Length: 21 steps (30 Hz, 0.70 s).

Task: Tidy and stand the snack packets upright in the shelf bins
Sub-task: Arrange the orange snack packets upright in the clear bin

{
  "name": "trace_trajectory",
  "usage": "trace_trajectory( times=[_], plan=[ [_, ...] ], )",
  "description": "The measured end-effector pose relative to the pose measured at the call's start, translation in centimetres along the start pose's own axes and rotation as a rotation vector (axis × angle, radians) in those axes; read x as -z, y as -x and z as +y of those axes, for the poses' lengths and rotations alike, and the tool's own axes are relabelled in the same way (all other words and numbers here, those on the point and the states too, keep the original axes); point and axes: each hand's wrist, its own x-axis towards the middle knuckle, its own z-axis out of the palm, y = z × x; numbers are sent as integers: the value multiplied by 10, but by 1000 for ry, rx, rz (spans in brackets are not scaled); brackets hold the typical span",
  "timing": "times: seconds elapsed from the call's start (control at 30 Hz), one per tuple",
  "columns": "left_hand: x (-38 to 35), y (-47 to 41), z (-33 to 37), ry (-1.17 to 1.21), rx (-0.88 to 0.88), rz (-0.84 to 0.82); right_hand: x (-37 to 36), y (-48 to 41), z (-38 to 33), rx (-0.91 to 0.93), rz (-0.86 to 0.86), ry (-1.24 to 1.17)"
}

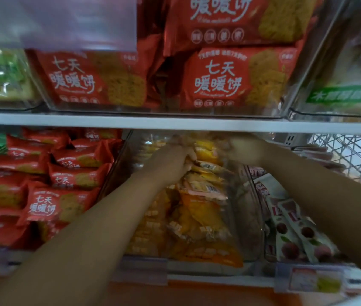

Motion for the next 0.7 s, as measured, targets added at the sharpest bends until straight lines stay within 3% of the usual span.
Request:
trace_trajectory(
  times=[0.2,0.33,0.43,0.57,0.7],
  plan=[
    [-4,3,8,-140,-1,-124,-8,-3,-8,-4,-9,158],
    [-2,11,9,-153,-13,-82,-5,0,3,102,-27,-47],
    [-3,12,9,-184,-48,-76,-6,13,8,88,126,-209],
    [-3,7,8,-222,-43,-122,-8,29,6,83,370,-33],
    [-1,0,10,-240,-25,-193,-6,28,2,49,277,80]
  ],
)
